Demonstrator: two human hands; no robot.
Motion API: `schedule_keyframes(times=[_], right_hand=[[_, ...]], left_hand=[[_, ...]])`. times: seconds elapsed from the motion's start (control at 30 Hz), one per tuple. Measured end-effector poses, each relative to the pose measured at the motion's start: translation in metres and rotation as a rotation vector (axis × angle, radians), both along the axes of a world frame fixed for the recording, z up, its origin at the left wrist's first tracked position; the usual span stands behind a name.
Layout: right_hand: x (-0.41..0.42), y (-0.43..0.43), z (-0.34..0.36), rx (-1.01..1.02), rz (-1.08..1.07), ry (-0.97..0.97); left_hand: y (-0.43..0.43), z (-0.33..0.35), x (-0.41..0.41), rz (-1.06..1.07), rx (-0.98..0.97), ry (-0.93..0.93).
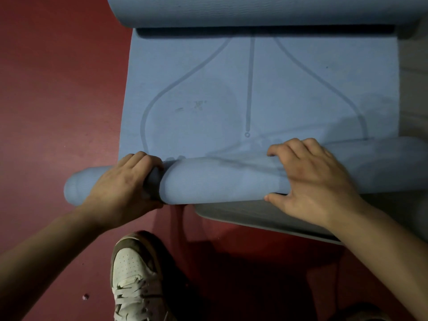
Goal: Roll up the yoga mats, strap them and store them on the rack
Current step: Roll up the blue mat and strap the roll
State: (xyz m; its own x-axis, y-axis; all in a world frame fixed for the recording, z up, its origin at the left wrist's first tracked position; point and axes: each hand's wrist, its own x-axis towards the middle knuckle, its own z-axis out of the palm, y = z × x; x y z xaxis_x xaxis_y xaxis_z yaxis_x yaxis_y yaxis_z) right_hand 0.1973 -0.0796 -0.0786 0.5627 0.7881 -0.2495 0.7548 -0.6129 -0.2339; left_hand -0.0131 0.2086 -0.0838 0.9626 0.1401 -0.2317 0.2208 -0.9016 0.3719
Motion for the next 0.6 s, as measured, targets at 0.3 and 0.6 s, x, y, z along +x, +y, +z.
schedule_keyframes(times=[0.3,0.6], right_hand=[[0.0046,0.0027,0.0025,-0.011,-0.018,-0.030],[0.0096,0.0057,0.0060,0.056,-0.087,-0.030]], left_hand=[[0.0075,0.0011,0.0033,0.008,0.010,0.001],[0.0089,0.0036,0.0039,0.139,0.055,-0.039]])
